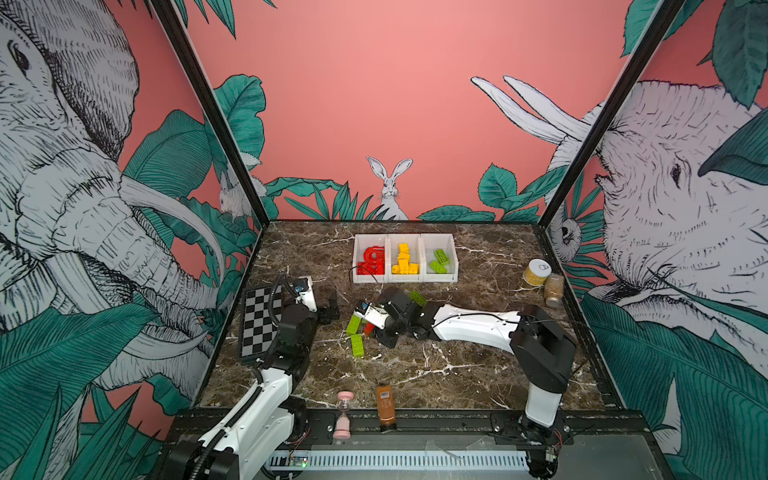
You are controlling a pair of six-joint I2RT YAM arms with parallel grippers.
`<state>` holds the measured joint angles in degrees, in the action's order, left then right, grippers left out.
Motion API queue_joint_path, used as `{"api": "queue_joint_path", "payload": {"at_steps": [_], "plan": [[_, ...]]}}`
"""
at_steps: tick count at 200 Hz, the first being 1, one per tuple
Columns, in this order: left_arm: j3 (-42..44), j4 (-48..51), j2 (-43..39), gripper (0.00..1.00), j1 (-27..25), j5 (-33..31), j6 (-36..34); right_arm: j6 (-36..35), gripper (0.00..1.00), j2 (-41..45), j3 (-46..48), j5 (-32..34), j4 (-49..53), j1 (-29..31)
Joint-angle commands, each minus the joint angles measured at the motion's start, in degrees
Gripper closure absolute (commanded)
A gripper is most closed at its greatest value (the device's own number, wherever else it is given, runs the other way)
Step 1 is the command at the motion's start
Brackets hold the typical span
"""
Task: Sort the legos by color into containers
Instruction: 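Carry the tall red brick to the farthest compartment and release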
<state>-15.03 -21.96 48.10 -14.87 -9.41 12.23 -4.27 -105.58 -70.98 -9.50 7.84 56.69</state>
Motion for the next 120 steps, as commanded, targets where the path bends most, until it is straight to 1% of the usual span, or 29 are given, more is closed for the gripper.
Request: {"api": "queue_joint_path", "payload": {"at_steps": [1, 27, 72, 93, 120], "plan": [[-0.9, 1.0, -0.1, 0.02, -0.2, -1.6, 0.3, 3.8, 0.75, -0.4, -5.3, 5.0, -3.9, -3.0], [-1.1, 1.0, 0.4, 0.02, -0.2, -1.5, 0.5, 6.1, 0.75, -5.7, -13.5, 9.3, -3.8, -5.6], [-1.4, 0.2, 2.4, 0.02, -0.2, -1.0, 1.0, 10.4, 0.73, -15.3, -27.5, 13.2, -4.4, -9.1], [-1.7, 0.6, 2.7, 0.02, -0.3, -0.9, 1.2, 11.6, 0.73, -18.8, -32.4, 14.8, -4.7, -9.9], [-1.4, 0.3, 2.2, 0.02, -0.2, -0.9, 1.0, 11.4, 0.72, -22.3, -36.9, 15.7, -4.2, -10.3]]}}
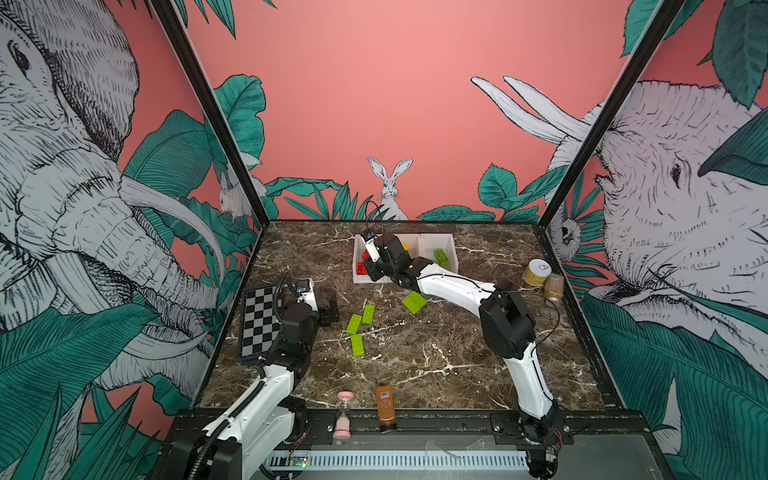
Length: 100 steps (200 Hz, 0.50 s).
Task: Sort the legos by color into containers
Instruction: 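Carry the tall red brick to the farthest compartment and release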
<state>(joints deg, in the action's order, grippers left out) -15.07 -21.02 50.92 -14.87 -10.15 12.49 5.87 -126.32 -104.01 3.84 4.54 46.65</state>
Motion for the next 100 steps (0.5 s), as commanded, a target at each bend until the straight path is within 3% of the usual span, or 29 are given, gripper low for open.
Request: {"api": "queue_joint_path", "payload": {"at_steps": [1, 61, 100], "plan": [[-1.4, -0.6, -0.6, 0.02, -0.2, -0.2, 0.7, 1.2, 0.72, -1.7, -4.1, 2.3, -0.9, -0.3], [-3.2, 1.8, 0.6, 0.02, -0.3, -0.4, -0.2, 1.1, 0.66, -5.6, -8.8, 3.0, 0.0, -1.6], [-8.0, 10.6, 1.7, 0.03, -0.4, -2.4, -1.3, 0.7, 0.45, -5.9, -9.5, 2.3, 0.9, -1.9]]}}
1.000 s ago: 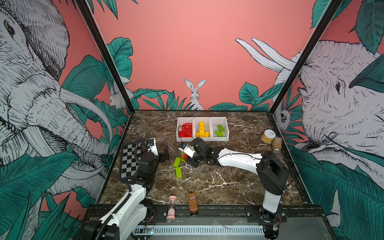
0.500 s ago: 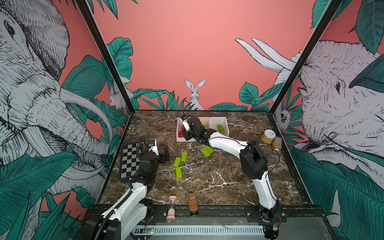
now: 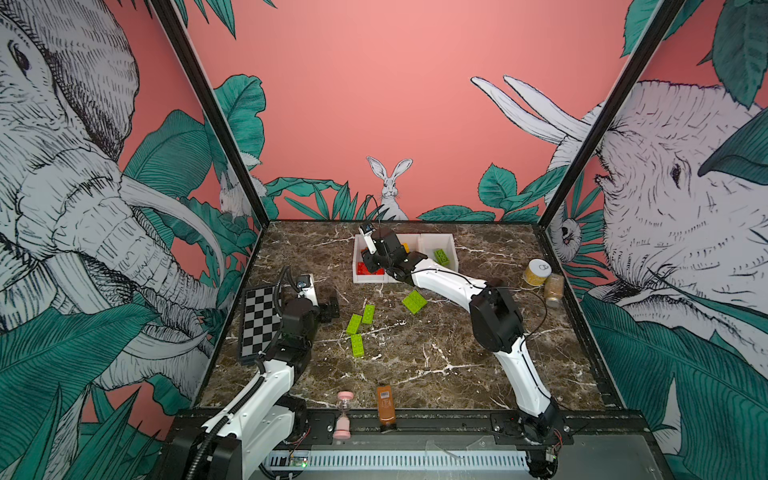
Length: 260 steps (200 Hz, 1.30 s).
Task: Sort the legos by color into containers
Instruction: 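Carry the tall red brick to the farthest compartment and release, then move the left gripper over the green bricks while the right arm withdraws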
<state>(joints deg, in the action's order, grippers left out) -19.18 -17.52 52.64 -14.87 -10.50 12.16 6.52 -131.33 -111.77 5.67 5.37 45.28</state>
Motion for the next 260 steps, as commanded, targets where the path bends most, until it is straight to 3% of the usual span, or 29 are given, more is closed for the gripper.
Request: {"api": "queue_joint_path", "payload": {"at_steps": [1, 26, 55, 88, 127, 159, 192, 260], "plan": [[-4.0, 7.6, 0.0, 0.03, -0.3, -2.2, -1.0, 0.0, 0.45, -0.8, -1.8, 0.5, 0.1, -0.5], [-9.5, 22.4, -1.2, 0.04, -0.3, -3.3, 0.7, 0.1, 0.4, 2.4, -0.1, -2.5, 0.0, -0.4], [-15.1, 38.6, -4.2, 0.1, -1.9, -1.0, 5.3, 3.5, 0.39, 15.7, 10.3, -10.6, -4.5, 0.1], [-18.6, 51.4, -5.1, 0.13, -11.3, -4.6, 12.9, 1.2, 0.35, 35.2, 24.7, -11.8, 0.3, 0.5], [-18.9, 54.6, 0.9, 0.15, -19.6, -5.7, 20.1, -2.0, 0.29, 59.3, 45.3, 0.1, 3.9, -2.4], [-22.1, 56.3, 8.6, 0.17, -24.7, -8.4, 21.5, -2.3, 0.25, 70.7, 57.2, 8.2, 5.3, -7.7], [-21.8, 51.5, 13.5, 0.18, -24.9, -5.0, 21.6, -0.9, 0.24, 75.2, 63.9, 8.6, 6.3, -12.1], [-19.8, 46.8, 19.9, 0.29, -28.2, -0.8, 22.7, 0.1, 0.23, 76.1, 68.9, 7.3, 6.7, -16.3]]}}
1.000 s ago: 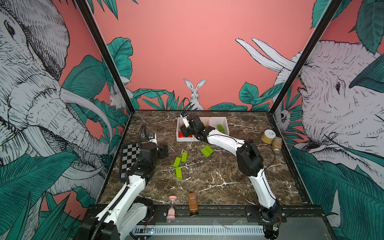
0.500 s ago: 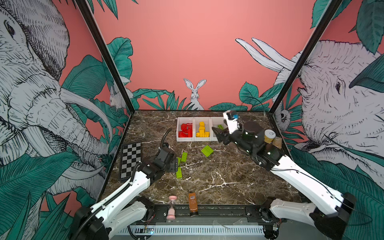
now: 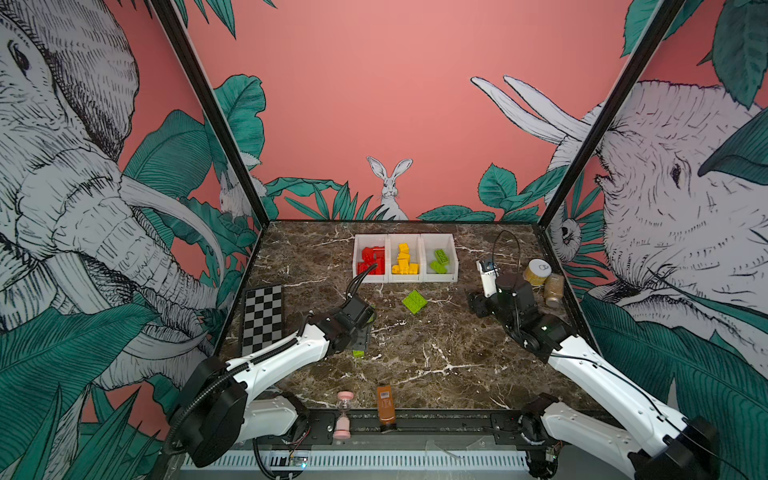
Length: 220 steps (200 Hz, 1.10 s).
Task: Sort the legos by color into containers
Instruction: 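Move the left gripper over the green bricks while the right arm withdraws, then lower the left gripper onto a lime-green brick and grasp it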
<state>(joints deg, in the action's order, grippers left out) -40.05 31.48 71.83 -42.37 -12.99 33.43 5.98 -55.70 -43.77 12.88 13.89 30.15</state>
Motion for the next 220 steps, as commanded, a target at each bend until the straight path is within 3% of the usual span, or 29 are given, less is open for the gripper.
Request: {"api": "queue_joint_path", "payload": {"at_steps": [1, 29, 59, 151, 186, 220], "plan": [[1.1, -2.2, 0.8, 0.29, -0.8, 1.6, 1.5, 0.7, 0.23, 0.5, 1.0, 0.1, -1.8, -1.3], [1.9, -1.6, 2.6, 0.3, -1.0, 1.2, 2.5, 0.7, 0.22, 0.4, 1.9, -0.5, -1.8, -2.9], [3.3, -3.6, 4.1, 0.39, -1.0, 3.5, 1.7, 1.4, 0.22, 0.4, 3.1, -1.7, -2.3, -4.2], [2.6, -5.4, 8.2, 0.61, -1.0, 1.3, -0.7, 1.8, 0.22, 0.7, 5.0, -2.8, -2.6, -5.5], [0.0, -3.6, 6.5, 0.78, -1.0, 1.1, -2.3, 1.8, 0.22, 1.6, 6.1, -2.9, -2.9, -6.7], [-7.2, -2.5, 3.7, 0.84, -1.0, 0.4, -8.6, 2.9, 0.22, 3.0, 8.6, -3.9, -1.9, -8.3]]}}
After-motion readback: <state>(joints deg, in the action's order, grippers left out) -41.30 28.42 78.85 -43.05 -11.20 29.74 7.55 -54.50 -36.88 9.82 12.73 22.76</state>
